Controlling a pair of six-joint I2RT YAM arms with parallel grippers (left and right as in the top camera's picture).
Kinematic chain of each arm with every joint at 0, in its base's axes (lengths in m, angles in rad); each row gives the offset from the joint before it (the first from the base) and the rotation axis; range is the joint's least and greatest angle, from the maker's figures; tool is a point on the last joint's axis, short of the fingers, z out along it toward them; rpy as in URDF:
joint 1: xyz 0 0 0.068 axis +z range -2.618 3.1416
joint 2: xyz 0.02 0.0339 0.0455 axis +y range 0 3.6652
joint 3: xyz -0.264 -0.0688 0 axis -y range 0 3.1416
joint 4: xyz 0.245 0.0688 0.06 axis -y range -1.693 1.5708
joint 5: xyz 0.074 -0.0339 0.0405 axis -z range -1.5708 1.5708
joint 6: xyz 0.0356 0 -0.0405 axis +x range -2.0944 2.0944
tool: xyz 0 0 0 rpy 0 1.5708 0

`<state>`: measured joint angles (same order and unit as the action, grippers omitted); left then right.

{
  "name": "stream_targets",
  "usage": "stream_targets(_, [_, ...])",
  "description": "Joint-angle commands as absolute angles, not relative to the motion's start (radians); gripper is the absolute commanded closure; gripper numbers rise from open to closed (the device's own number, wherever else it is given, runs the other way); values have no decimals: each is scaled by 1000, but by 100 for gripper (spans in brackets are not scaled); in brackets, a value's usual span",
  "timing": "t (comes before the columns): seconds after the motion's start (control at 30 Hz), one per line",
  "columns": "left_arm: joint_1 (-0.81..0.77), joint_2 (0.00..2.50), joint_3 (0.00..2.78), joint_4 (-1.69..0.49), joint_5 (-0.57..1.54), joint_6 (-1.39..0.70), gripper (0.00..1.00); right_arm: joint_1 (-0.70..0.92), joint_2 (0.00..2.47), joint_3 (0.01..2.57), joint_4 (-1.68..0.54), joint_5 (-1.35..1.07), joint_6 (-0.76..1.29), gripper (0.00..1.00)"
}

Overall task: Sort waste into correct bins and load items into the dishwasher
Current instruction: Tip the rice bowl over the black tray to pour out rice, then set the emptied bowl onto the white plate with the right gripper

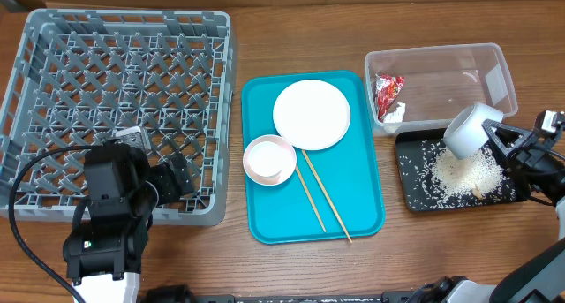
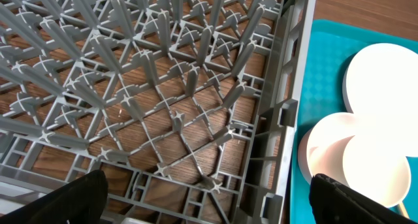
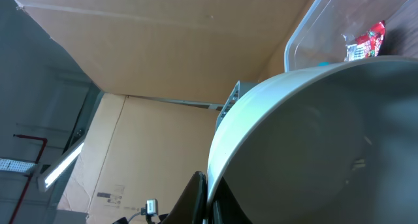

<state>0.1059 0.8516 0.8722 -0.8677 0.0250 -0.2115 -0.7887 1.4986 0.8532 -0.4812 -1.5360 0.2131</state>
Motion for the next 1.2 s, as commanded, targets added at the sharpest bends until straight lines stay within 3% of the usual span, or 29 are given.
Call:
stream_targets(0.0, [112, 851, 900, -862, 19, -233, 0, -762, 1489, 846, -458, -1570, 201, 96])
stream_targets(0.33, [112, 851, 900, -859, 19, -233, 0, -469, 1379, 955, -264, -1483, 323, 96])
stream_targets(0.7, [112, 851, 900, -859, 19, -233, 0, 38, 1355, 1088, -188, -898, 423, 96])
stream_targets(1.03, [112, 851, 900, -859, 19, -233, 0, 358, 1433, 1089, -258, -326, 192, 96])
stream_targets(1.17, [112, 851, 900, -860, 19, -233, 0, 446, 1526, 1089, -279, -224, 90, 96])
